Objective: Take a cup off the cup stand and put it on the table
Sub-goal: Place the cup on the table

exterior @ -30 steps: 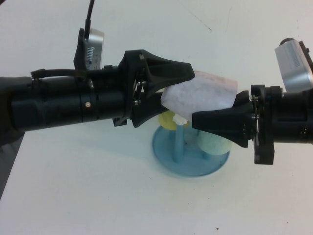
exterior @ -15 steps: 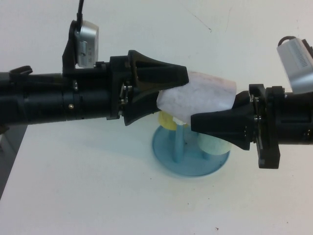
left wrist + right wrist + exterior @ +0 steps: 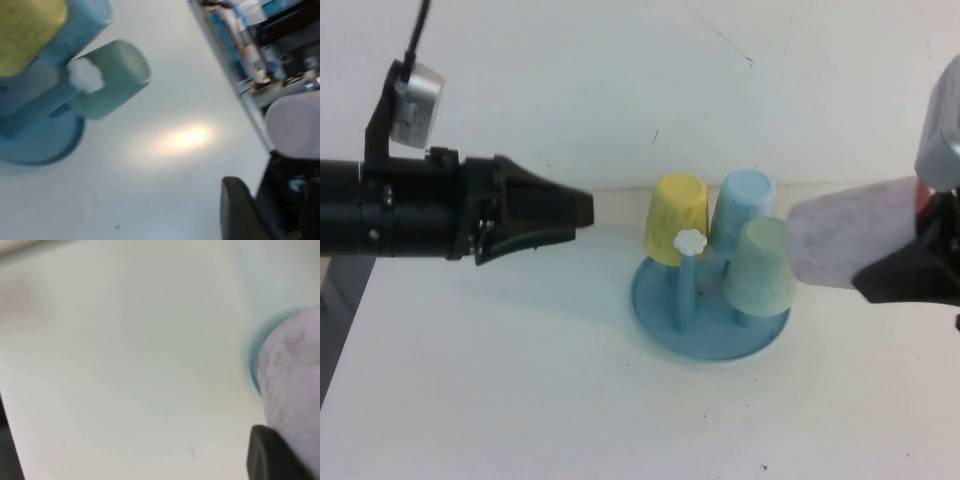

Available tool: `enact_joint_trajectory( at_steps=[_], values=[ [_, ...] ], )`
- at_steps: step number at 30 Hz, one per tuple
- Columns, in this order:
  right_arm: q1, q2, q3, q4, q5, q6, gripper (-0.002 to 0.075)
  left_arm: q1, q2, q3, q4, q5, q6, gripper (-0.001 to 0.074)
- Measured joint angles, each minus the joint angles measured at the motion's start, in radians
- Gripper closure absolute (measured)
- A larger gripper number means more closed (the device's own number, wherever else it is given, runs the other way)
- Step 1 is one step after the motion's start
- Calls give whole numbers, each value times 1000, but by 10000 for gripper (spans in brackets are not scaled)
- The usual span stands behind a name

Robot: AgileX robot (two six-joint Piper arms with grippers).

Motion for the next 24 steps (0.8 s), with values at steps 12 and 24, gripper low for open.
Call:
enact_joint_trajectory(
  at_steps=[12, 24],
  values=[
    [0, 195, -86, -533, 190, 453, 685, -2, -243, 18, 463, -315, -48, 731],
    [0, 566, -237, -744, 174, 553, 690, -2, -573, 245, 644, -363, -139, 736]
  ],
)
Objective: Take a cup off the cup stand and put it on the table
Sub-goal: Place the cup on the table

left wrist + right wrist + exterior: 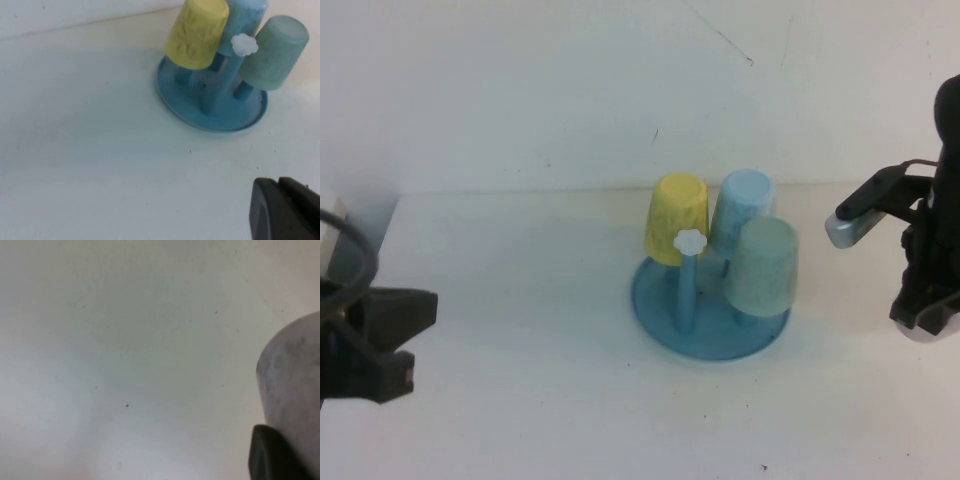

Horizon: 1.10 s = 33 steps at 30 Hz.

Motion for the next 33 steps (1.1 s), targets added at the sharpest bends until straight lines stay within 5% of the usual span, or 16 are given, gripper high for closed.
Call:
enact_joint_trajectory(
  at_steps=[16, 25, 33],
  values=[
    [0, 204, -80, -42, -8, 6, 676, 0, -58, 83, 18, -34, -8, 736],
    [0, 194, -80, -31, -10, 11, 426, 0, -58, 83, 47, -36, -10, 736],
    [0, 30, -80, 72, -8, 18, 382, 0, -58, 83, 47, -32, -12, 736]
  ],
)
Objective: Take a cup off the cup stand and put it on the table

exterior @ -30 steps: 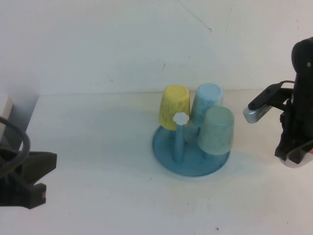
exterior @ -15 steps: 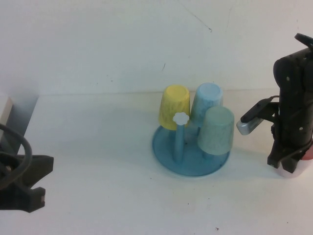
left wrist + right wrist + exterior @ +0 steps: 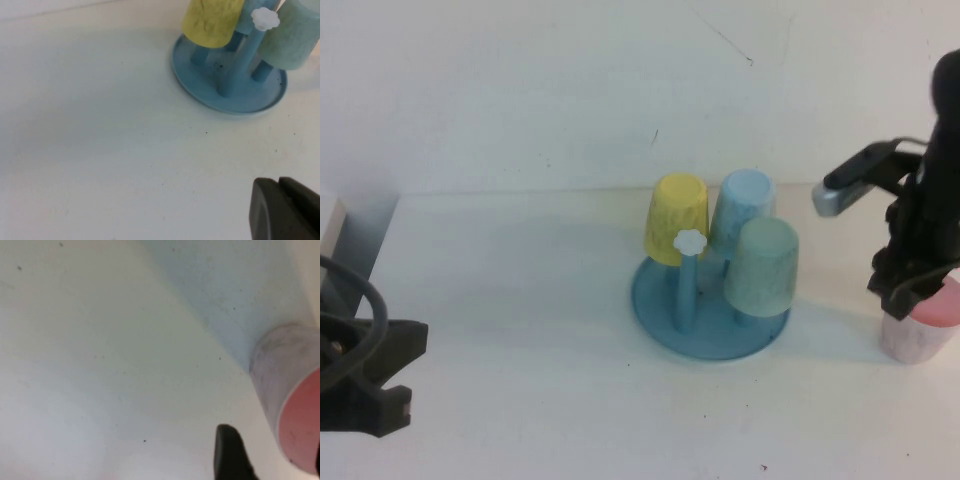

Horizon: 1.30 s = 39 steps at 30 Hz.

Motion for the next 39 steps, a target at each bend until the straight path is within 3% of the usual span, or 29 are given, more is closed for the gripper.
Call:
enact_joint_trajectory(
  at_steps=[6, 13, 19, 22, 25, 31, 39],
  values=[
    [0, -223, 76, 50, 4, 14, 393, 0, -31, 2, 89, 47, -44, 736],
    [0, -625, 345, 93, -113, 10, 507, 0, -224, 52, 203, 11, -160, 736],
    [0, -1033, 630, 400, -420, -194, 669, 0, -384, 169, 254, -60, -246, 736],
    [0, -1221, 754, 580, -549, -322, 710, 0, -443, 238, 272, -118, -296, 736],
    [0, -1382, 847, 686, -628, -402, 722, 0, -468, 293, 278, -191, -316, 736],
    [0, -1546, 922, 730, -638, -434, 726, 0, -470, 373, 278, -340, -320, 737],
    [0, -1553, 927, 741, -581, -436, 727, 0, -470, 395, 272, -256, -320, 737]
  ],
)
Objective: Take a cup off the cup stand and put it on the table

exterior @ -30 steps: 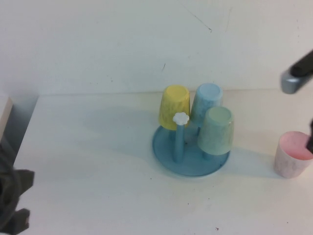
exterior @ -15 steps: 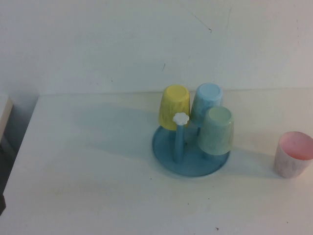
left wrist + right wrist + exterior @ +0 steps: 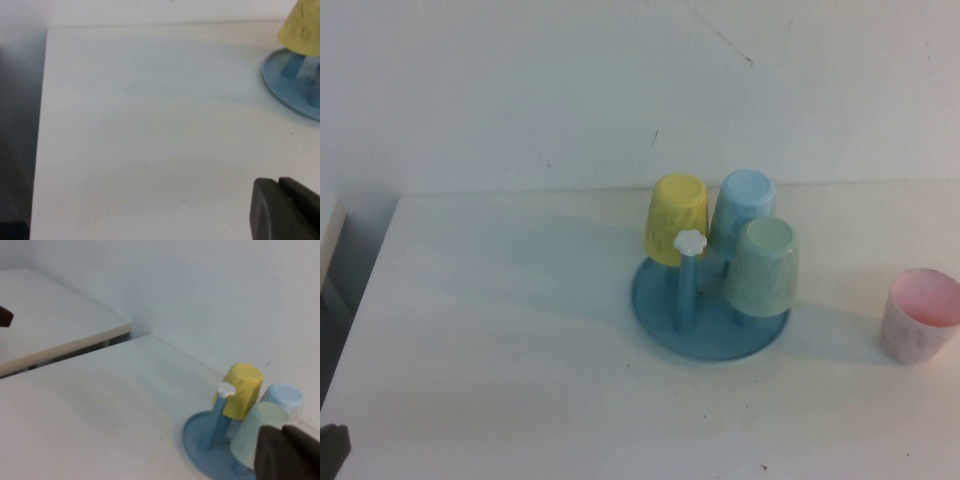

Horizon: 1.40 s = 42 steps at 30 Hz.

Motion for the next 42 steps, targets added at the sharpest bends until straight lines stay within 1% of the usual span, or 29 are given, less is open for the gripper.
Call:
enact_joint_trajectory(
  at_steps=[5, 10, 15, 18, 22, 25, 30, 32, 36, 39, 42],
  values=[
    [0, 0, 0, 2, 88, 0, 727, 0, 0, 2, 0, 90, 0, 737],
    [0, 0, 0, 2, 184, -1, 727, 0, 0, 2, 0, 105, 0, 737],
    [0, -2, 0, -19, 219, -1, 727, 0, 0, 2, 0, 107, -4, 737],
    [0, -2, 0, -178, 167, 36, 727, 0, 0, 2, 0, 107, -4, 737],
    [0, -11, 2, -437, 62, 151, 727, 0, 0, 2, 0, 107, -4, 737],
    [0, -28, 19, -548, 30, 271, 727, 0, 0, 2, 0, 107, -4, 737],
    [-5, -53, 143, -695, -63, 506, 727, 0, 0, 2, 0, 107, -4, 737],
    [-31, -97, 213, -730, -129, 562, 727, 0, 0, 2, 0, 107, -4, 737],
    [-121, -197, 325, -746, -264, 590, 727, 0, 0, 2, 0, 107, -4, 737],
    [-223, -278, 404, -747, -341, 597, 727, 0, 0, 2, 0, 107, -4, 737],
    [-348, -307, 474, -738, -362, 599, 727, 0, 0, 2, 0, 107, -4, 737]
  ],
)
